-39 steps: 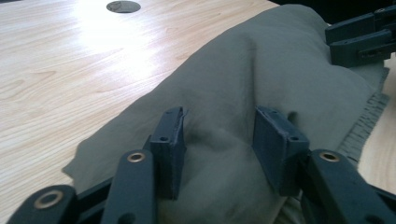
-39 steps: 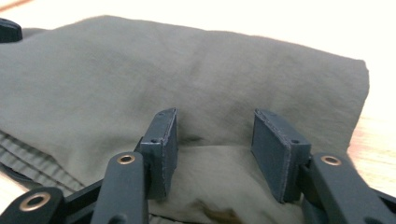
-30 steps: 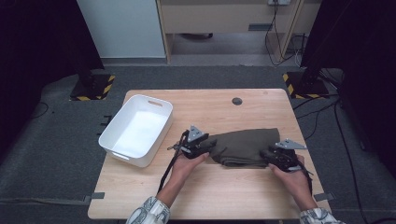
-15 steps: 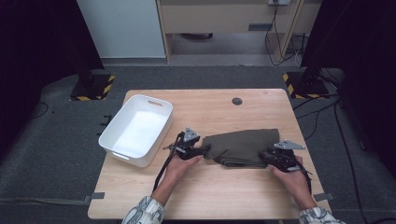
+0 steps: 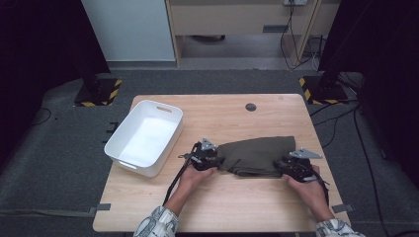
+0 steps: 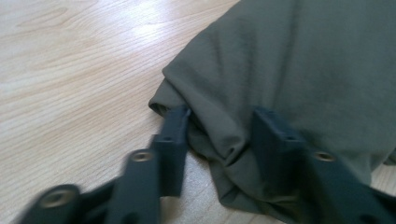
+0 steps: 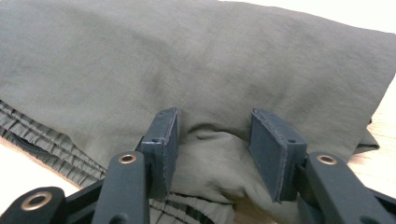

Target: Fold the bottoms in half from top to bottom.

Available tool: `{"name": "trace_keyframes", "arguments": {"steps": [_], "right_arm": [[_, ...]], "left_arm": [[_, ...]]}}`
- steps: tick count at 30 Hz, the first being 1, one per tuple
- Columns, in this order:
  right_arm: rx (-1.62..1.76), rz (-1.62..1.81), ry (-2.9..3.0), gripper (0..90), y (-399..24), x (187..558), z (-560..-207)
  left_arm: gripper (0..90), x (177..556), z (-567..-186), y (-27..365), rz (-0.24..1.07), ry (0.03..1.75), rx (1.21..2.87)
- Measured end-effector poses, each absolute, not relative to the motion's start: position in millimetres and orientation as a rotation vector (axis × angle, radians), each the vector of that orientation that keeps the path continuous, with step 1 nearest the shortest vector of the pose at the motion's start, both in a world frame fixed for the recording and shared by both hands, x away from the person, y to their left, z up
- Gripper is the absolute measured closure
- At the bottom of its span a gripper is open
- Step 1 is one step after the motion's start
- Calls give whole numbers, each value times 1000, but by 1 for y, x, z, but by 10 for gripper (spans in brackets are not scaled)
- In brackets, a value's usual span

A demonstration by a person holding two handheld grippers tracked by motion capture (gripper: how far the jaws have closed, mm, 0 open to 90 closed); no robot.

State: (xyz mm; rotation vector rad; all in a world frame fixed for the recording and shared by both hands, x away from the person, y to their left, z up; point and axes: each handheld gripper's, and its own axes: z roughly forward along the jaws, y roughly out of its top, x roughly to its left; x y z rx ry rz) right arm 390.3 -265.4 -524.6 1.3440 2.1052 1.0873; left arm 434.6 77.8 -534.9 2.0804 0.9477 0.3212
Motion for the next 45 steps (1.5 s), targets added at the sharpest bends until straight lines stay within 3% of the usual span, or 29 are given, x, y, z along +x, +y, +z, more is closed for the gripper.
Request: {"name": "trace_keyframes", "arguments": {"steps": [3,5,12,22,24,29,31,37,45], "right_arm": [[1344,1087,2103,520,-265,391,-525],[1340,1086,2108,520,-266,391,-525],[1342,1088,2111,520,-266,392,-526],[1327,1082,2112,519,-266,393,-526],[1327,1079,2114,517,-266,393,-526],[1306,1107,2093,487,-268,391,-523],[1316,1123,2078,473,-270,390,-520],[1292,1051,2016,493,-282,388,-512],[1340,990,2047,500,-280,397,-522]], "left_arm": [[822,435,-533,75,317,946,2089],[873,437,-532,75,327,953,2084],[880,453,-530,90,387,1070,1955],[876,461,-534,80,425,1048,2035],[858,461,-534,80,429,1043,2039],[595,454,-524,83,478,1042,1984],[533,452,-520,83,485,1038,1974],[540,431,-500,71,465,944,1938],[555,424,-521,51,421,920,1994]]}}
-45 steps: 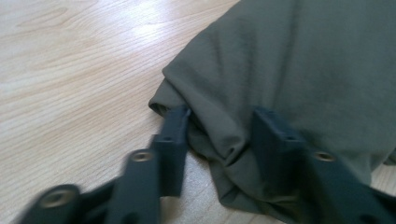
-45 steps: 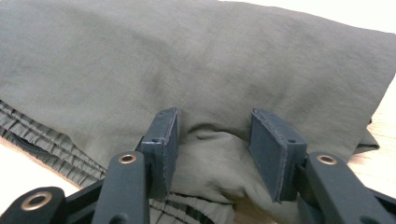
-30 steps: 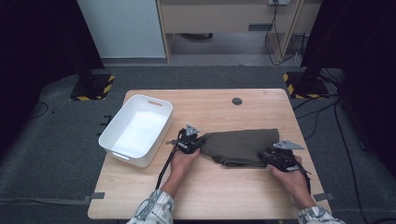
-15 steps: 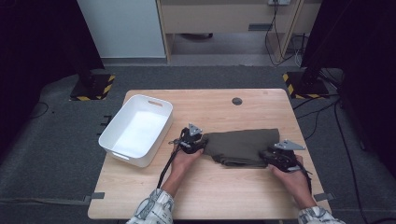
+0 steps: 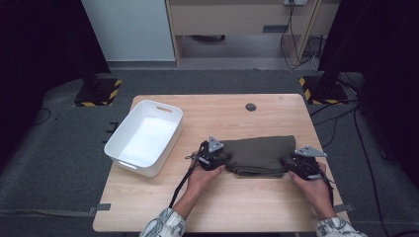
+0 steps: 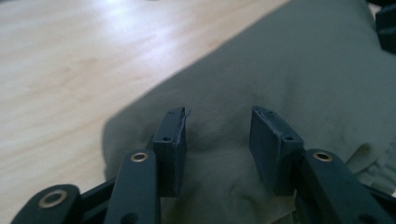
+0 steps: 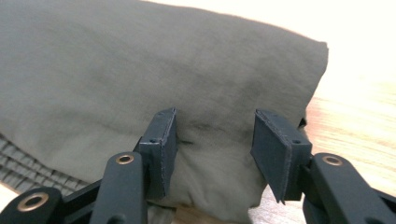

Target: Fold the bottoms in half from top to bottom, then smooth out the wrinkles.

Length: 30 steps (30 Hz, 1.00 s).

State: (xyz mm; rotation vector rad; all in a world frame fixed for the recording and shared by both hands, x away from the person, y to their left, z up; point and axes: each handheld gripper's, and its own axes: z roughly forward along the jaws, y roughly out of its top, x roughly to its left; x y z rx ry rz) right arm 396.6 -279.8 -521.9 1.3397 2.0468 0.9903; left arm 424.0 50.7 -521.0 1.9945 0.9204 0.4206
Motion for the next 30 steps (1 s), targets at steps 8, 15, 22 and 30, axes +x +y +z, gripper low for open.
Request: {"name": "trace_keyframes", "arguments": {"steps": [8,15,22,30], "right_arm": [[1350,982,2052,508,-281,396,-522],[1381,983,2055,500,-287,393,-522],[1462,1008,2045,489,-305,386,-524],[1392,1001,1968,507,-312,383,-507]], "left_arm": [[562,425,-529,43,441,918,1998],[562,423,-531,37,420,912,1995],[564,418,-532,21,429,882,2027],[507,421,-531,25,402,897,2008]]}}
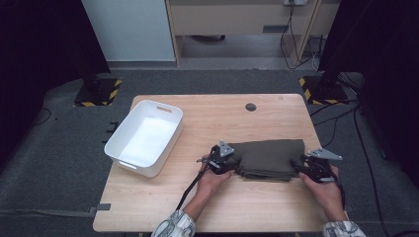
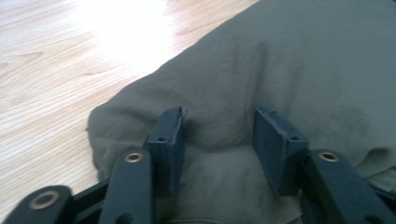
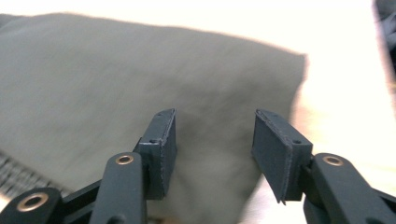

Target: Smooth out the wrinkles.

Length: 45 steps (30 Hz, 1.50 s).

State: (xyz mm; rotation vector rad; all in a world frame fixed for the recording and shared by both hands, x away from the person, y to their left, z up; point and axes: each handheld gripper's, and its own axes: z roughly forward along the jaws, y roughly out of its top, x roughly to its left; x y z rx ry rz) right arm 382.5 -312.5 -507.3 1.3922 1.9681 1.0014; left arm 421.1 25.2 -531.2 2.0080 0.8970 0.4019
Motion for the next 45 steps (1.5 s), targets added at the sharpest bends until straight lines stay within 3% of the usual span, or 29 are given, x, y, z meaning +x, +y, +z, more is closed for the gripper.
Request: {"name": "trace_keyframes", "arguments": {"steps": [2,4,7,9,11,13,18,21,34,37,38,39,40,42,45], "right_arm": [[1396,1002,1930,580,-318,382,-502],[1414,988,1897,594,-325,382,-500],[1440,994,1891,579,-328,382,-501],[1460,982,1934,509,-326,386,-510],[1460,920,1985,501,-321,390,-519],[1464,902,2009,529,-320,393,-523],[1484,883,2070,778,-319,398,-529],[1499,896,2082,869,-323,397,-528],[1536,859,2072,889,-334,386,-525],[1520,903,2035,834,-337,383,-522],[1510,952,1980,685,-338,381,-516],[1509,991,1943,626,-339,380,-513],[1509,991,1943,626,-339,380,-513],[1486,1059,1883,505,-335,380,-506],[1457,1105,1870,459,-328,380,-501]], "left_arm": [[493,419,-524,32,410,909,1984],[487,417,-519,36,416,909,1976],[480,413,-516,39,432,900,1980],[471,410,-518,41,441,890,2001],[471,413,-527,40,394,916,2010],[474,414,-529,39,389,921,2011],[483,419,-533,28,383,917,2048],[487,418,-533,25,373,909,2049],[485,410,-533,19,344,866,2061],[468,410,-530,21,350,867,2052],[433,411,-528,23,353,869,2047],[420,412,-523,28,357,873,2035],[401,412,-523,28,357,873,2035],[355,414,-515,38,379,874,2032],[327,415,-508,46,400,875,2033]]}}
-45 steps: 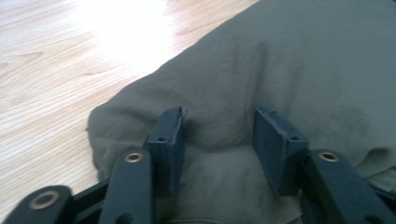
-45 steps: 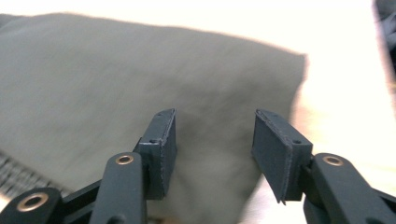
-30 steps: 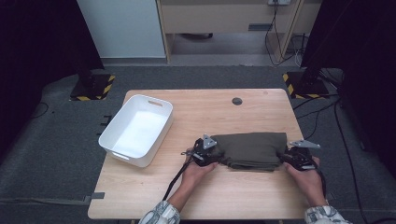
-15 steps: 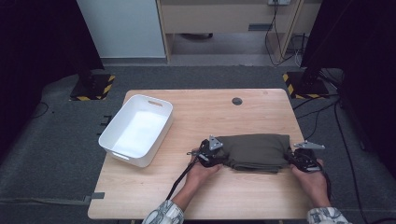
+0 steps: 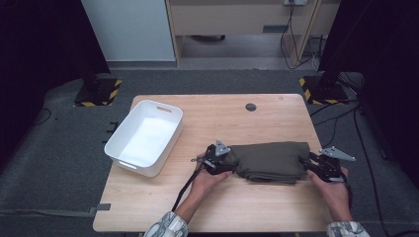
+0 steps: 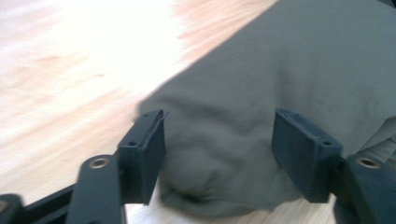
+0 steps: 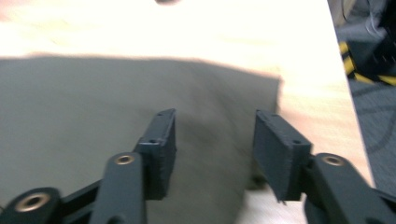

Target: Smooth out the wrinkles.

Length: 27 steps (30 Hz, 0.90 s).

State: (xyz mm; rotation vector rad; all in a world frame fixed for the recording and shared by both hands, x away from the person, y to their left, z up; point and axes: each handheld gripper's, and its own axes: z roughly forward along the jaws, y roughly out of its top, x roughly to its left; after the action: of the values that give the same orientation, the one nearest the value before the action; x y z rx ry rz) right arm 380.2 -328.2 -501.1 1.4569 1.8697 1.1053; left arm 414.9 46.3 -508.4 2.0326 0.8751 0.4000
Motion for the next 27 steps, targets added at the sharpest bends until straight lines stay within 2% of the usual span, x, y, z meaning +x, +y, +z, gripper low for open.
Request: {"name": "trace_keyframes", "arguments": {"steps": [1,9,19,27], "right_arm": [[1429,1137,1868,418,-320,380,-496],[1357,1176,1925,356,-288,384,-493],[1304,1240,1997,202,-238,385,-495],[1269,1221,2035,189,-225,381,-498]], "left_arm": [[313,416,-503,56,409,885,2024],[296,414,-487,89,444,920,1999],[236,406,-465,133,461,972,1987],[208,400,-446,157,469,984,1942]]}}
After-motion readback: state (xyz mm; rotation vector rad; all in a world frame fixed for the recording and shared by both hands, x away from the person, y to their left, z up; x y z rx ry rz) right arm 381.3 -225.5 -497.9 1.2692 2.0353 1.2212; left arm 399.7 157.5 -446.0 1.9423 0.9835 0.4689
